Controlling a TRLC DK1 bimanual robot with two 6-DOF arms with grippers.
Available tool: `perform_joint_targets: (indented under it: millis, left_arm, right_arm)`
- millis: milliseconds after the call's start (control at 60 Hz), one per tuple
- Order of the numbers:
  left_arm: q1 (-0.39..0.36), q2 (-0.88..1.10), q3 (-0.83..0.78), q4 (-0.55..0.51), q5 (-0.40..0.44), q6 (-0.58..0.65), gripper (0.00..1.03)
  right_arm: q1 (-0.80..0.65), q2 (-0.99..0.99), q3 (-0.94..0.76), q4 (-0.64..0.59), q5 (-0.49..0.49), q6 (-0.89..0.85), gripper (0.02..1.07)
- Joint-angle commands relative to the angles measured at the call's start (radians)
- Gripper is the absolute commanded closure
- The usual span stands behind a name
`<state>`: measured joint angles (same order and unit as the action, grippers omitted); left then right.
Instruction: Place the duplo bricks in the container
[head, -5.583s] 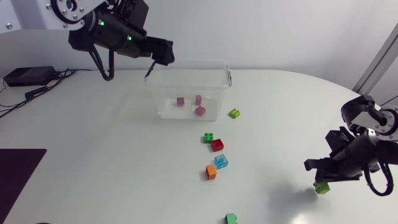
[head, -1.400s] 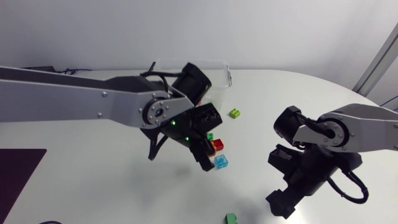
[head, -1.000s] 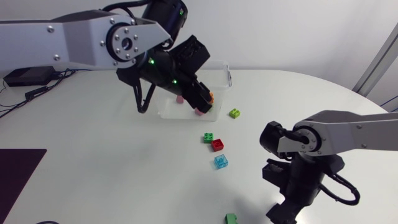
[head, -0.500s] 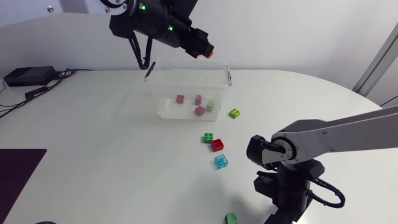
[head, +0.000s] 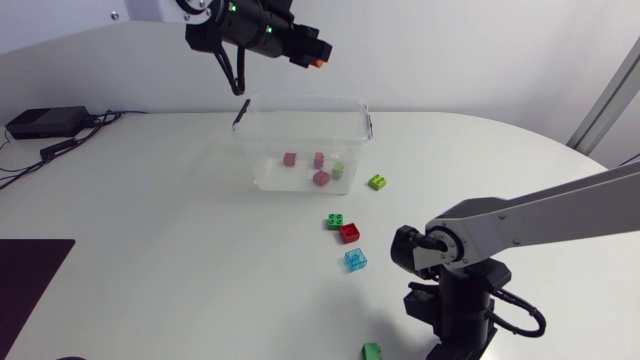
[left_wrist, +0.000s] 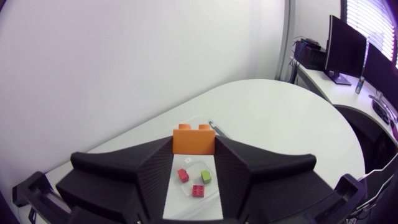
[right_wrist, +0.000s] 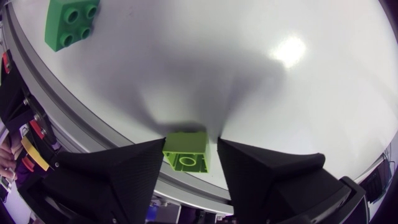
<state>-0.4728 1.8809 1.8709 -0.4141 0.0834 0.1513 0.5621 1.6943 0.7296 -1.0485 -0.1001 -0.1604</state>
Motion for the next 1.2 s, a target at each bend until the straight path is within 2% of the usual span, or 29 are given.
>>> perform_joint_targets:
  millis: [0,217,450,533,717,817,933,1183]
  left_arm:
    - [0.014,0.053,0.024,0.018,-0.013,-0.036,0.9]
    - [0.033,0.11,0.014,0.087,-0.056,-0.056,0.9]
    - [0.046,0.193,0.051,0.127,-0.123,-0.062,0.89]
    - [0.054,0.219,0.06,0.127,-0.132,-0.068,0.78]
    - [0.066,0.277,0.066,0.126,-0.154,-0.07,0.36]
    - [0.071,0.293,0.073,0.113,-0.16,-0.071,0.18]
    - [0.072,0.284,0.062,0.107,-0.16,-0.073,0.1]
    - [0.043,0.07,-0.116,0.098,-0.157,-0.088,0.08]
  right_arm:
    - [0.007,-0.007,0.008,-0.008,-0.01,0.015,0.82]
    - [-0.007,-0.056,0.019,-0.013,0.0,0.027,0.84]
    - [-0.084,-0.147,0.119,-0.088,0.022,0.03,0.84]
    - [-0.108,-0.17,0.174,-0.113,0.023,0.036,0.84]
    - [-0.157,-0.18,0.341,-0.15,0.025,0.059,0.84]
    - [-0.168,-0.179,0.432,-0.157,0.023,0.075,0.84]
    - [-0.171,-0.166,0.544,-0.16,0.023,0.098,0.84]
    - [-0.16,-0.093,0.748,-0.104,0.011,0.148,0.84]
